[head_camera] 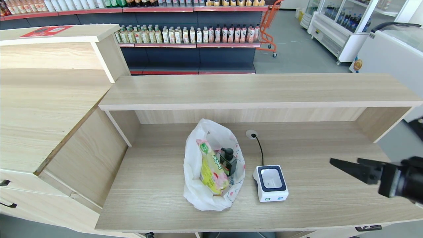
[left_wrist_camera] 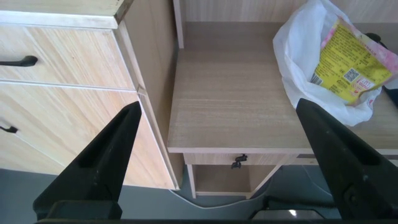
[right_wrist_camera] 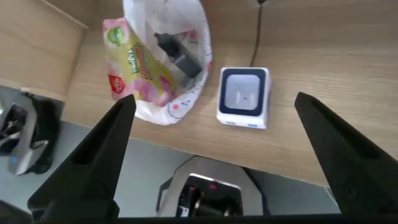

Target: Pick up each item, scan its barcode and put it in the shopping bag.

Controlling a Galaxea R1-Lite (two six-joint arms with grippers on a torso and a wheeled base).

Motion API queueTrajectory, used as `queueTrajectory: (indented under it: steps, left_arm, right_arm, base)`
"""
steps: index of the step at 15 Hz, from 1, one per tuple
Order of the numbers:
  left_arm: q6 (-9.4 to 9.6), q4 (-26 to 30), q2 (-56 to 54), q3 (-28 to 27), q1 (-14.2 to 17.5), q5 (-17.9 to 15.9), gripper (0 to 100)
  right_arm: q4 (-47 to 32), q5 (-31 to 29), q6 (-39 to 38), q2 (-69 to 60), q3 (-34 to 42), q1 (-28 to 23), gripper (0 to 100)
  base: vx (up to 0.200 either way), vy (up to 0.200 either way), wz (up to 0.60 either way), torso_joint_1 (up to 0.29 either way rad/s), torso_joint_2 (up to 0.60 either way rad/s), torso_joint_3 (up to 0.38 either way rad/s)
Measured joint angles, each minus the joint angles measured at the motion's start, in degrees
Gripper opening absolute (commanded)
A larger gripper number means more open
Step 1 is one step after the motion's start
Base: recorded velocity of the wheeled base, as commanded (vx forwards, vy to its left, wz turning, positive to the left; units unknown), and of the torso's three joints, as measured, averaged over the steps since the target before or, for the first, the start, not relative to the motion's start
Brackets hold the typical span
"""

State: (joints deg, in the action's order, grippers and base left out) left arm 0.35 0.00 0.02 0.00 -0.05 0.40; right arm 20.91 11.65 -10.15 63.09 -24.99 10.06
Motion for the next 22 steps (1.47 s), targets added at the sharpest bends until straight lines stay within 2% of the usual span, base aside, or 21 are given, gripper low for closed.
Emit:
queueTrajectory:
  steps: [3, 5, 10, 11, 14, 20, 21, 22]
  left_arm:
    - [0.00, 0.0, 0.0, 0.0, 0.0, 0.0, 100]
    - [0.00, 0.0, 0.0, 0.0, 0.0, 0.0, 100]
    - [0.00, 0.0, 0.0, 0.0, 0.0, 0.0, 100]
    - [-0.02, 0.0, 0.0, 0.0, 0.0, 0.0, 100]
    - [0.00, 0.0, 0.0, 0.0, 0.0, 0.0, 100]
    - [0.00, 0.0, 0.0, 0.0, 0.0, 0.0, 100]
    - [0.00, 0.0, 0.0, 0.0, 0.0, 0.0, 100]
    - [0.00, 0.0, 0.0, 0.0, 0.0, 0.0, 100]
  right_arm:
    - [-5.1, -4.2, 1.9, -17.0, 10.7, -4.4, 100]
    - [-11.4, -6.8, 3.0, -30.4, 16.7, -6.5, 100]
    - [-21.0, -10.4, 12.6, -56.1, 24.1, -9.9, 100]
    - [-21.3, -10.7, 12.5, -58.6, 24.5, -10.2, 100]
    - [-23.0, -17.6, 5.4, -61.8, 24.4, -10.5, 100]
    - [-24.1, -17.5, 6.8, -63.2, 24.2, -10.4, 100]
    - [-24.1, -17.4, 7.2, -63.2, 24.3, -10.4, 0]
    - [-24.1, -17.5, 7.1, -63.3, 24.3, -10.4, 0]
  base:
    - [0.000, 0.000, 0.00, 0.000, 0.00, 0.000]
    - [0.000, 0.000, 0.00, 0.000, 0.00, 0.000]
    - [0.000, 0.000, 0.00, 0.000, 0.00, 0.000]
    - [0.000, 0.000, 0.00, 0.000, 0.00, 0.000]
    - [0.000, 0.000, 0.00, 0.000, 0.00, 0.000]
    - [0.000, 0.000, 0.00, 0.000, 0.00, 0.000]
    - [0.000, 0.000, 0.00, 0.000, 0.00, 0.000]
    - [0.000, 0.000, 0.00, 0.000, 0.00, 0.000]
